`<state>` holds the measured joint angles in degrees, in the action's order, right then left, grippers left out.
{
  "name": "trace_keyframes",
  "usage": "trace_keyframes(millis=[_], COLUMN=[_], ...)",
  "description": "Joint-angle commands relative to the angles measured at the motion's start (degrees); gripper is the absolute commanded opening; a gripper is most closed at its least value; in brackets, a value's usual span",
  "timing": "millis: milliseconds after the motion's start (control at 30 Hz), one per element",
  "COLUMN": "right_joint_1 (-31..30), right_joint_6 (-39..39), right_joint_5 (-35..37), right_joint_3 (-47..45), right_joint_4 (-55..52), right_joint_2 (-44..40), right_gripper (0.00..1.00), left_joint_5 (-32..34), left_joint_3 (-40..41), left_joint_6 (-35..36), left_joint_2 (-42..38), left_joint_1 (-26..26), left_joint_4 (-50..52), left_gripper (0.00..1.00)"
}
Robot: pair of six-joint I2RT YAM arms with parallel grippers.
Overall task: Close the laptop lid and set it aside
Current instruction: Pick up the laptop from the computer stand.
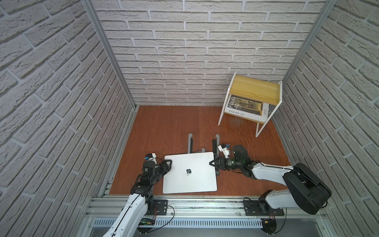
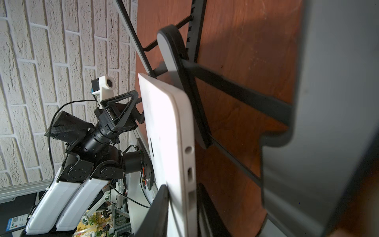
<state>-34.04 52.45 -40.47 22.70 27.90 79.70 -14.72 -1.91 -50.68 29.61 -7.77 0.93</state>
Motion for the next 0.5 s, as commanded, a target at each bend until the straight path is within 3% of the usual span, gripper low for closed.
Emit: trace_keyframes(millis=[0,467], right_joint_1=[-1.7,-6.0], right_joint_6=[2.3,4.8], right_joint_5=[-1.1,0.3], right_joint_3=[2.8,6.3], right_joint_4=[7.6,10.8], right_joint_2=[-0.2,4.0], right_gripper=[0.26,0.27], left_joint_5=[-2.4,-2.0], left_joint_3=[0.4,0.9], left_joint_6=[-0.5,-0.9], left_joint_2=[-1.3,-4.2], left_joint_1=[0.0,0.0], left_joint_4=[-2.7,-1.3], left_gripper=[0.68,0.68])
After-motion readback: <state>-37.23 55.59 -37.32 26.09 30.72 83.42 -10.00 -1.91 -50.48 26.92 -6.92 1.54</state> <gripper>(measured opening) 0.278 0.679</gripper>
